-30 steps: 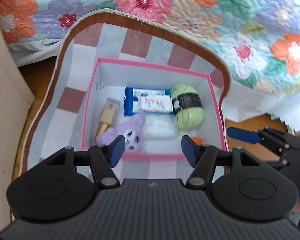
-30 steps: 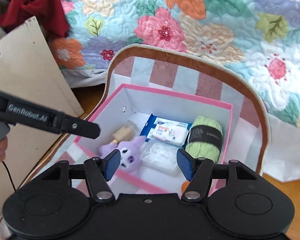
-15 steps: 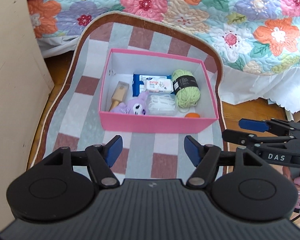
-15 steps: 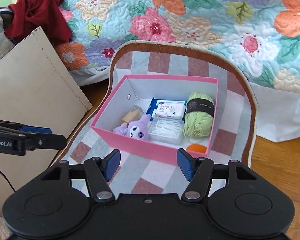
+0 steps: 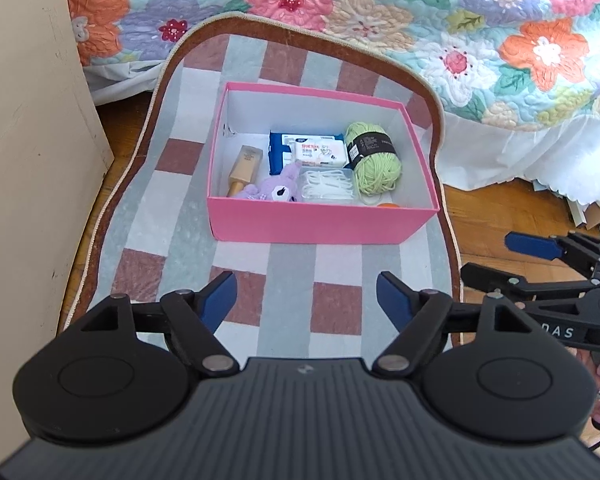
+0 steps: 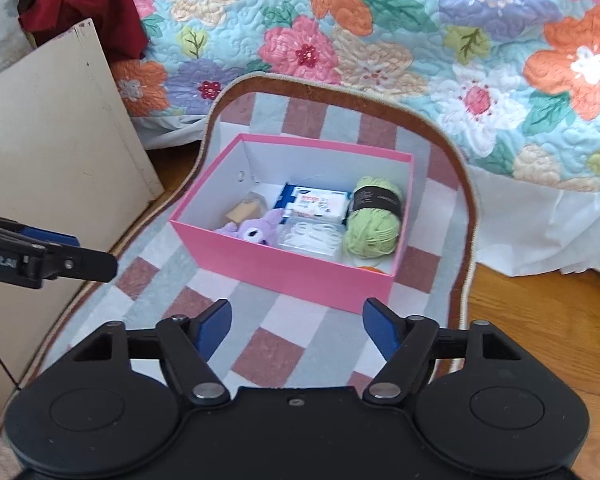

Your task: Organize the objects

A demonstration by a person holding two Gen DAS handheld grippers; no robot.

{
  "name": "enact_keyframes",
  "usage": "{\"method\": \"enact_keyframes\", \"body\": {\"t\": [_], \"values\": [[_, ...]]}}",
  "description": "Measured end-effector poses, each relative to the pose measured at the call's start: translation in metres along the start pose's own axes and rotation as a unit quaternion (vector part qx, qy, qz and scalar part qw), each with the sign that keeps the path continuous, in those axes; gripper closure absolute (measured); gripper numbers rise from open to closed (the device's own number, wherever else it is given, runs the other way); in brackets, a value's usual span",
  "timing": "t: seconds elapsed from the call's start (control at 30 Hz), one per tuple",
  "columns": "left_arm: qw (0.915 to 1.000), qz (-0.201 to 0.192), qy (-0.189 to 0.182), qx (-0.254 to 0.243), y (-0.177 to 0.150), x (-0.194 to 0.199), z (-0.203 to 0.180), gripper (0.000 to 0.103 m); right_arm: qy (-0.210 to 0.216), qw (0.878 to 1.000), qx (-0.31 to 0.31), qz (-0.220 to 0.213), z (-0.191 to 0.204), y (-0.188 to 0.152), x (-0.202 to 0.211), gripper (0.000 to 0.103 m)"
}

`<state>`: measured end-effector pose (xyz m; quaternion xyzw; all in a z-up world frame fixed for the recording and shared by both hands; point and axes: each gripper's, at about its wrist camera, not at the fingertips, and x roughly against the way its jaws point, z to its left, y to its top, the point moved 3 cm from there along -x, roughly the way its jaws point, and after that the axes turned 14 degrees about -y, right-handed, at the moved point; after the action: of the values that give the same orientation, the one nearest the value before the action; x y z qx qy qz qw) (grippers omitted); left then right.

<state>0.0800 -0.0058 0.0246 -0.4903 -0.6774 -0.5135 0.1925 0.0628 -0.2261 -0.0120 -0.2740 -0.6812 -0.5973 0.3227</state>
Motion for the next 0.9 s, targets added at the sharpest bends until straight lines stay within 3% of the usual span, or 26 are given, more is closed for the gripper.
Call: {"method": "enact_keyframes", "body": {"t": [0.17, 0.4, 0.6, 0.73, 0.9], "values": [[1.0, 0.007, -0.002, 0.001, -0.007, -0.004, 0.003, 0.026, -0.024, 1.0, -0.006, 0.005, -0.005, -0.004, -0.004, 0.019], [1.0, 0.004, 0.001, -0.007, -0.013, -0.004, 0.0, 0.013, -0.022, 1.0, 0.01, 0.016, 0.009, -0.014, -0.002, 0.0], [1.0, 0.006, 0.007, 0.001, -0.016, -0.006, 0.0, 0.001, -0.018, 0.999, 0.018, 0.041, 0.014, -0.016, -0.002, 0.0], [0.9991, 0.029, 0.029, 0.004, -0.02, -0.012, -0.001, 0.0, -0.034, 0.999, 0.011, 0.032, 0.014, -0.017, 0.001, 0.0], [0.9987, 0.039, 0.03, 0.017, -0.023, -0.013, 0.0, 0.0, -0.046, 0.998, -0.002, 0.037, 0.008, -0.021, 0.003, 0.0]]}}
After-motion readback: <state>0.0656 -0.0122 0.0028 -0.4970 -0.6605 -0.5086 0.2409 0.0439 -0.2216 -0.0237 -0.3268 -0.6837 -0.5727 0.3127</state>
